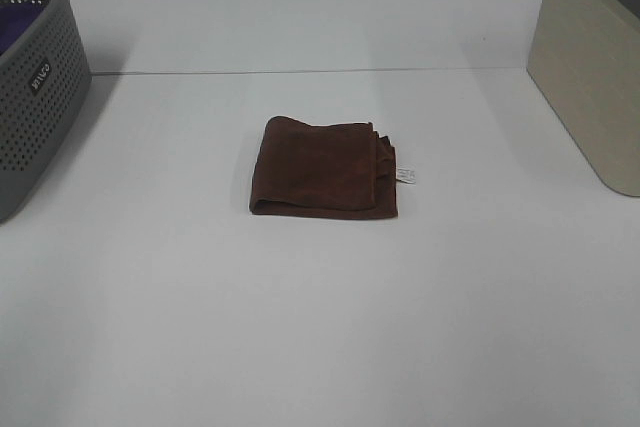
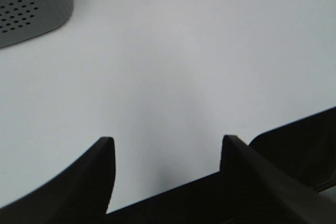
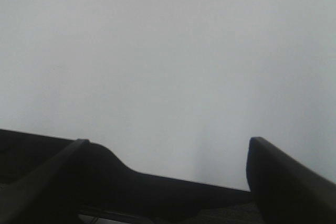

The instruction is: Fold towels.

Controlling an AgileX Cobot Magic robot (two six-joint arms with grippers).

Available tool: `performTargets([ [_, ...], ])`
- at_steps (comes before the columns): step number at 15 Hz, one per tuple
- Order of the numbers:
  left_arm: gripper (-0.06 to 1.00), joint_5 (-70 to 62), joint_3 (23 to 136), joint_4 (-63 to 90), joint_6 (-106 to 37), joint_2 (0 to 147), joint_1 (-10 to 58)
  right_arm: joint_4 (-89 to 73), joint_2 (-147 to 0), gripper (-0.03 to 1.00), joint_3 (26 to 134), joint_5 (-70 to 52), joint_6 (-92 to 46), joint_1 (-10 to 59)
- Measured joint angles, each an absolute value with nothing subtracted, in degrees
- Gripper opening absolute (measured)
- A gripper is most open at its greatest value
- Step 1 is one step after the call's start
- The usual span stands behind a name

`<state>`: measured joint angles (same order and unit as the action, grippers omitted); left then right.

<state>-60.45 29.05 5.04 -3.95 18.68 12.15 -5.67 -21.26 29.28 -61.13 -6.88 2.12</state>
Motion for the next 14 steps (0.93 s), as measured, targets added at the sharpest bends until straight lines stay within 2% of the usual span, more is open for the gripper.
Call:
performTargets([
  [2, 0.57, -60.45, 29.05, 5.16, -3.95, 18.68, 11.29, -5.67, -21.26, 0.77, 29.28, -61.13, -6.88, 2.01],
  [7, 0.57, -60.39, 28.88, 5.16, -3.95, 11.92, 2.86, -5.67, -14.50, 0.77, 29.28, -61.13, -6.88, -3.50],
  [14, 0.57, -60.39, 28.71, 5.16, -3.95, 0.23, 2.69, -5.67, -0.40, 0.77, 29.05, -61.13, -6.93, -3.55],
])
